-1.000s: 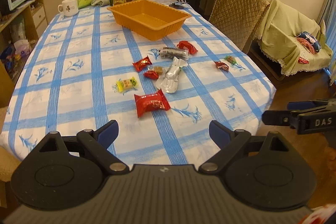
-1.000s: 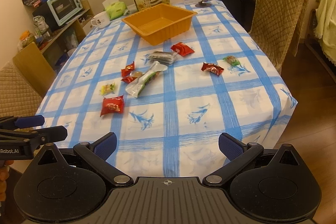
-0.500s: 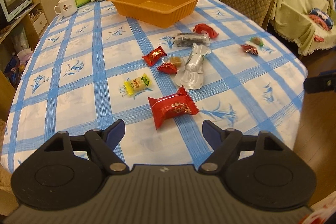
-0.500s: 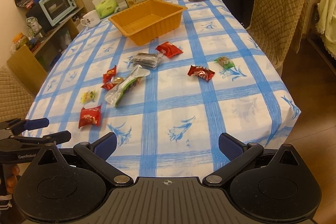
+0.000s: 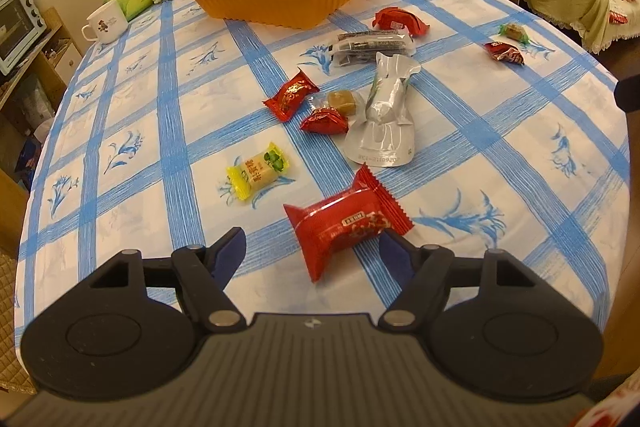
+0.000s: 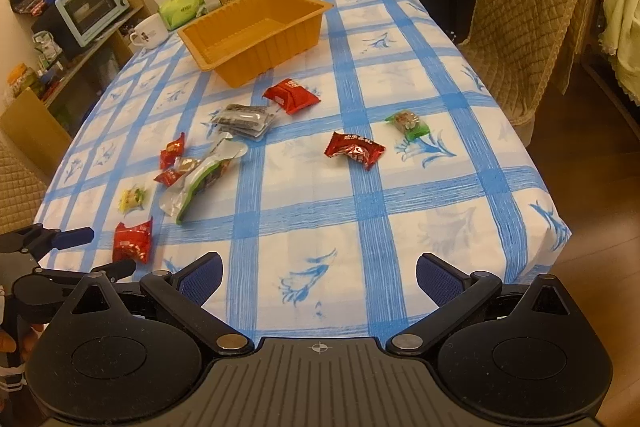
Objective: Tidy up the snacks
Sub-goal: 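Reach the left tool to the large red candy packet and grasp it, then grasp the small red candy packet with the right tool while the left lifts its packet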
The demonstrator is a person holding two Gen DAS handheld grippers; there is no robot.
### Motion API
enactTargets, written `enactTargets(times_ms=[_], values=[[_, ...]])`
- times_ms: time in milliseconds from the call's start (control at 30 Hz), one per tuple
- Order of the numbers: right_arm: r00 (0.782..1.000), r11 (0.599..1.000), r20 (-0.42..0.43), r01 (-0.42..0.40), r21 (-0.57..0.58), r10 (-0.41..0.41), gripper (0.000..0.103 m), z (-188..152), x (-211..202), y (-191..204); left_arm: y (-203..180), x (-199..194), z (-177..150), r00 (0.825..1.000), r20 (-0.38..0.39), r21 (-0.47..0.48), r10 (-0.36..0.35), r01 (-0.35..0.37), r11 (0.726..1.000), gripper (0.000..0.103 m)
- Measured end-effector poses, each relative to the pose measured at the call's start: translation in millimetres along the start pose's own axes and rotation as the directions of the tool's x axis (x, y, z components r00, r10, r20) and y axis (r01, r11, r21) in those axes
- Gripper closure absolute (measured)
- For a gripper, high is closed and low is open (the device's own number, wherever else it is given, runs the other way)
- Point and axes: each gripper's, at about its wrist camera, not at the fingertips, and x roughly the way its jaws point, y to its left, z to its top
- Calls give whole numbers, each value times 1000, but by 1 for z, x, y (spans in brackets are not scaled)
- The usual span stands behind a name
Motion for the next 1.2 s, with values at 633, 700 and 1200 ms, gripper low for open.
enactTargets(times_ms=[633,700,1200], values=[[1000,994,11,-22,-109,24,0,29,33,-20,1,19,18,995,-55,-132,-81,73,989,78],[999,986,24,-35,-163,39,9,33,39,-21,2,19,17,996,-54,-151,-77,68,986,78],[984,814,-45,-170,-556,174,51,72,105,-40,22,0,8,998,-61,-335,-9,-12,942,79]])
